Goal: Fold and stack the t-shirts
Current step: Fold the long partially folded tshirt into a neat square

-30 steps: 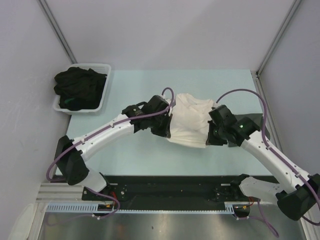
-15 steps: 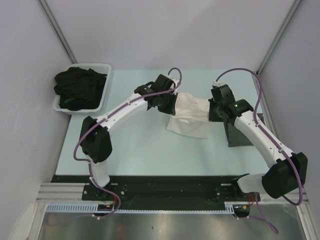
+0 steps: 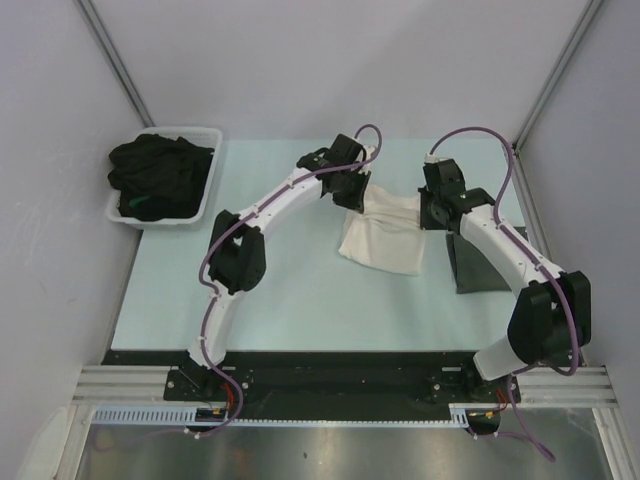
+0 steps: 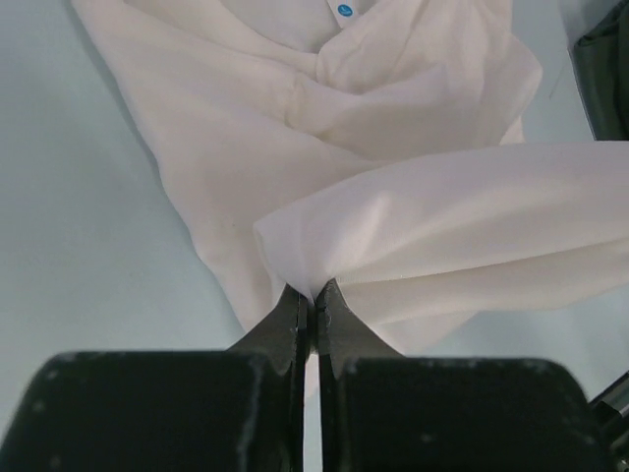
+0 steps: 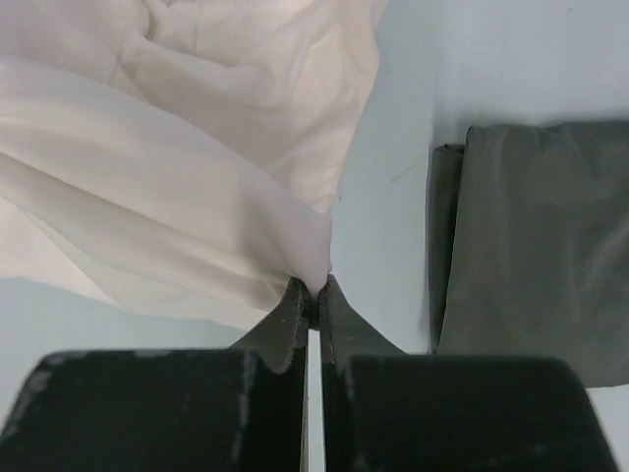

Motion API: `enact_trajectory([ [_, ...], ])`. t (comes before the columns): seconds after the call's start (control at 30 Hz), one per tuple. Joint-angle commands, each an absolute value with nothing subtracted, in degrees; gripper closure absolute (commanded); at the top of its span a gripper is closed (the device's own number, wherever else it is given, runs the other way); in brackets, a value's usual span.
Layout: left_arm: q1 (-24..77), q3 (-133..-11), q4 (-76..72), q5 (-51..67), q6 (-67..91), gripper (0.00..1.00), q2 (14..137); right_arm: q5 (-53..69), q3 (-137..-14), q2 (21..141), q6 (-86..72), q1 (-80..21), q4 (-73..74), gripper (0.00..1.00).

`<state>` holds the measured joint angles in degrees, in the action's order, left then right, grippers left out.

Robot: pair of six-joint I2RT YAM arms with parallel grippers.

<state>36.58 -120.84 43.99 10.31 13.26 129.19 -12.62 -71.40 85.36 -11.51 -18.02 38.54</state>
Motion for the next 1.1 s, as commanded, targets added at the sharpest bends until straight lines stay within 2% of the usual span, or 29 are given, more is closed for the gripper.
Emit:
enact_trajectory([
  [0.0,33.58,-127.61,45.97,8.17,10.11,1.00,131.74,-16.26,-74.35,87.10,-8.35,-15.73,34.55,1.00],
  [0.63,28.74,-131.75,35.86,10.81,13.88,0.96,135.96,-18.02,-80.42,97.73,-4.92,-13.27,26.72,1.00],
  [1.07,28.56,-132.19,25.85,9.15,17.66,0.96,136.32,-17.93,-81.56,98.96,-2.20,-12.13,23.12,1.00],
])
